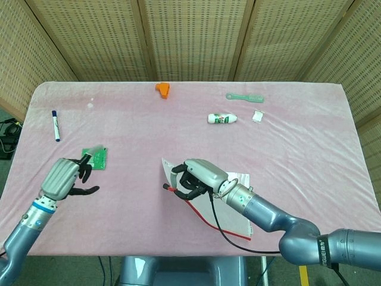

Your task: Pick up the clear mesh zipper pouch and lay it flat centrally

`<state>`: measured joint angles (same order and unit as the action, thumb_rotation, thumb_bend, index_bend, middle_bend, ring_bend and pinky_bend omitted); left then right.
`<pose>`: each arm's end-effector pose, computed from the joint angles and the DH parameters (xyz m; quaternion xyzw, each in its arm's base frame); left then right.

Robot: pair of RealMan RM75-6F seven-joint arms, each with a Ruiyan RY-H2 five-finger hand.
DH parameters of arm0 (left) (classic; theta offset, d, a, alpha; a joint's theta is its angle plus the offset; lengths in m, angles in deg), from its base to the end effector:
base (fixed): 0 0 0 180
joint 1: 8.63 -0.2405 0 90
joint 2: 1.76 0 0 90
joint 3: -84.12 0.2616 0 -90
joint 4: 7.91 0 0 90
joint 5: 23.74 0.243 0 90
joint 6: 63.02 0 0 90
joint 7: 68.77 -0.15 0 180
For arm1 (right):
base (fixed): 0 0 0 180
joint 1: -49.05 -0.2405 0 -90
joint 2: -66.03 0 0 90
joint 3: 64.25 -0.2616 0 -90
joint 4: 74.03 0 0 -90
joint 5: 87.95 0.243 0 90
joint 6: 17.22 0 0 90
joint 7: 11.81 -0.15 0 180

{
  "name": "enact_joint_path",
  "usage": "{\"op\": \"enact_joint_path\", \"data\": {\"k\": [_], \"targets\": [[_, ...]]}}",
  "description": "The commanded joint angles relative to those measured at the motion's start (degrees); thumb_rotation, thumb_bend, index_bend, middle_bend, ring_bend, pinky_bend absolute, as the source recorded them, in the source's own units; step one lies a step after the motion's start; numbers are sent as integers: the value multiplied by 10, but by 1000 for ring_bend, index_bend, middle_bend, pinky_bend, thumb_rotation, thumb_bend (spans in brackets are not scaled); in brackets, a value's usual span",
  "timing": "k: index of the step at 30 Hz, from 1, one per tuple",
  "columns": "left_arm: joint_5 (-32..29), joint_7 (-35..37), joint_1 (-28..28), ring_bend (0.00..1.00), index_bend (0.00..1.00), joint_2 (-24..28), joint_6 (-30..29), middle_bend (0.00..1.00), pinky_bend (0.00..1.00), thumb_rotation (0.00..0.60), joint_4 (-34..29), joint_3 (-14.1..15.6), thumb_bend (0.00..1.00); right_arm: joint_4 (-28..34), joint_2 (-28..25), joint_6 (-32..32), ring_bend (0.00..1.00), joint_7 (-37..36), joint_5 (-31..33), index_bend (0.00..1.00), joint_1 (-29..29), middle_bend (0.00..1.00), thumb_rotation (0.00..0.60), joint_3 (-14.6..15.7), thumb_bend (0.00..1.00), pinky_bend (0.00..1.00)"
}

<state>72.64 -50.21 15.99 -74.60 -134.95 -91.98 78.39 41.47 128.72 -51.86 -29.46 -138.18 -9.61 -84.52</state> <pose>-0.2422 0.2979 0.0600 -0.6825 -0.3895 -0.5038 0.3586 0.0127 -0.3333 0.0357 0.6774 -0.5954 0.4221 0.0915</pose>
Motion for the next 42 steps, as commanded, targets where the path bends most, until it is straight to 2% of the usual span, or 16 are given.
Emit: {"op": "enact_joint_path", "data": {"k": [1, 14, 21, 27, 42], "targets": [[27, 115, 61, 851, 218, -63, 36, 974, 1000, 600, 47, 8, 0, -3, 2, -7, 951, 9, 11, 904, -5, 1000, 600, 3, 1000, 1000], [-11, 295, 122, 853, 298, -139, 68, 979, 1000, 600, 61, 3, 0, -22, 10, -27, 951, 23, 54, 904, -18, 1000, 600, 0, 1000, 1000], [-28, 356, 148, 853, 304, -166, 74, 979, 1000, 600, 86, -8, 0, -25, 9, -22, 951, 31, 66, 904, -26, 1000, 600, 0, 1000, 1000], [-31, 366, 169, 853, 304, -166, 84, 979, 1000, 600, 74, -14, 0, -21, 10, -27, 951, 46, 73, 904, -33, 1000, 600, 3, 1000, 1000], [-45, 318, 196, 853, 352, -177, 101, 979, 1000, 600, 44, -11, 0, -15, 20, -50, 951, 74, 94, 904, -43, 1000, 600, 10, 1000, 1000]]}}
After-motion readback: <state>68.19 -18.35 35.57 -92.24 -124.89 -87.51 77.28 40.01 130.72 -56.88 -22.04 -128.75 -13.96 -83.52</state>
